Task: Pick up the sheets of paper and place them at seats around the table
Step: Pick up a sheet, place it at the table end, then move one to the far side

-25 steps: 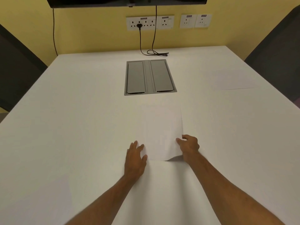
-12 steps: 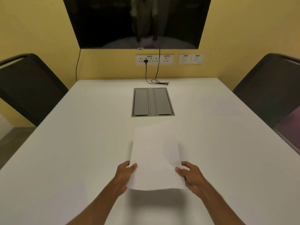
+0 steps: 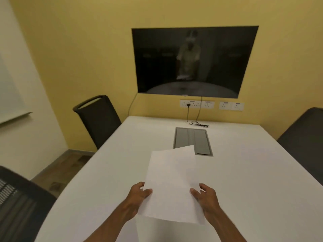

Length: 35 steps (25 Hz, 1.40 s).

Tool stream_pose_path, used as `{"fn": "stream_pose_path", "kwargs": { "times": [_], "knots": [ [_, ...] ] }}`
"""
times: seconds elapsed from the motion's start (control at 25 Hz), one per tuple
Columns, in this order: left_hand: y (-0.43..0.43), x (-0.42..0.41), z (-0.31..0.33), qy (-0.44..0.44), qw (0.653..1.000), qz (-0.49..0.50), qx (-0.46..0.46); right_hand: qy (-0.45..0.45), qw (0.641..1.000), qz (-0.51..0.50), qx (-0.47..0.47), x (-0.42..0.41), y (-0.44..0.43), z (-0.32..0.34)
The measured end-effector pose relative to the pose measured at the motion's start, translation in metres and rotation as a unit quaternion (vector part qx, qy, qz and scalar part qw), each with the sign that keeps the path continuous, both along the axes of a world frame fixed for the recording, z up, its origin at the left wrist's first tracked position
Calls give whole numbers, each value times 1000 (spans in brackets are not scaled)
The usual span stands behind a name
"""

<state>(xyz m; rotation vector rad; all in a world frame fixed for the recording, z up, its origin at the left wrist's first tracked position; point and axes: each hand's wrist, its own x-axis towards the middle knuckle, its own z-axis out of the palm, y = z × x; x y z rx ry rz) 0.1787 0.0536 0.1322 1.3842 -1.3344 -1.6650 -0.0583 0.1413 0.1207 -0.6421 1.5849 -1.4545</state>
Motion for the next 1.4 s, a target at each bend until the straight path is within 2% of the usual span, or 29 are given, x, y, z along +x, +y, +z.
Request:
{"fn": "stream_pose_path", "kwargs": {
  "times": [0.16,0.36,0.68,0.92,1.16,1.4],
  "knots": [
    [9,72,49,31,997,65,-2,14,997,70,-14,62,-12,39],
    [23,183,101,18,983,171,-64,25,988,149,-37,170,-31,85],
    [69,411,152,-2,958,268,-98,32,969,233,-70,394,-27,130],
    [122,573,160,4,934,346,-89,48,950,295,-88,559,-13,147],
    [165,700,142,29,894,440,-81,55,912,399,-78,701,-16,147],
    [124,796,130,35,880,468,-76,46,904,422,-58,800,-71,129]
  ]
}}
